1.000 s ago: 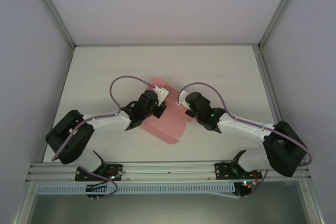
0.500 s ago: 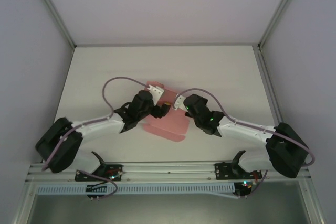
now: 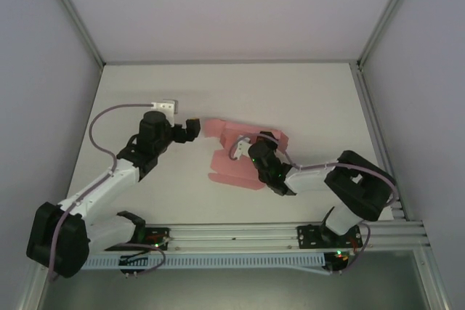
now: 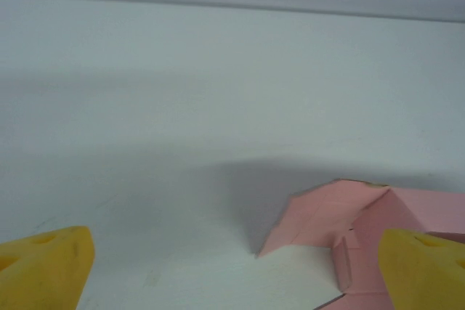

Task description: Assemble paper box

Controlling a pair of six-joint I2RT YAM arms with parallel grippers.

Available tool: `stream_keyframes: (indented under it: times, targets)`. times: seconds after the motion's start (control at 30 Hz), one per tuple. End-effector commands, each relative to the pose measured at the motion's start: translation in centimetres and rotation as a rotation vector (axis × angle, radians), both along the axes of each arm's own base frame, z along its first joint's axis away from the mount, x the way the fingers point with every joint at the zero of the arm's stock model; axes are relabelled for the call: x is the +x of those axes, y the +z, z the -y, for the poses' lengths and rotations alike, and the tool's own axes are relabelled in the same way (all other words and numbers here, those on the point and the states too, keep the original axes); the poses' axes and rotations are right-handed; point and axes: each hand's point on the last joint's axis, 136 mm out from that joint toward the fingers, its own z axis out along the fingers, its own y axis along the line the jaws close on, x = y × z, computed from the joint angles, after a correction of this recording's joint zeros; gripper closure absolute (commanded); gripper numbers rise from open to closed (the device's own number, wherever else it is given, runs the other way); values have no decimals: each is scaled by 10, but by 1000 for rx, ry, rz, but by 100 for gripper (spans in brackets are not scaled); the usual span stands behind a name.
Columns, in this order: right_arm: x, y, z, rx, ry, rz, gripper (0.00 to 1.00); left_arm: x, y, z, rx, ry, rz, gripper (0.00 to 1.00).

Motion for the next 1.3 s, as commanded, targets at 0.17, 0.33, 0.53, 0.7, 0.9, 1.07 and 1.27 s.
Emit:
stream_keyframes:
  times: [0.17, 0.33, 0.53, 0.7, 0.9, 1.07, 1.27]
  targets:
    - [-4, 0, -13, -19, 55, 92, 100, 56, -39, -14, -77, 8, -143, 0]
    - [-6, -1, -12, 9, 62, 70, 100, 90, -65, -2, -60, -40, -209, 0]
    - [-8, 2, -12, 59, 57, 38, 100, 99, -92, 29, -101, -188, -277, 0]
    - [-8, 2, -9, 56, 39, 39, 100, 78, -110, 47, -129, -272, -332, 0]
    - [-7, 3, -9, 73, 30, 33, 100, 40, -96, 70, -149, -401, -293, 5]
    - [-5, 5, -11, 89, 15, 30, 100, 15, -82, 86, -136, -469, -256, 8]
    - [-5, 0, -11, 75, 6, 22, 100, -6, -82, 107, -104, -538, -234, 11]
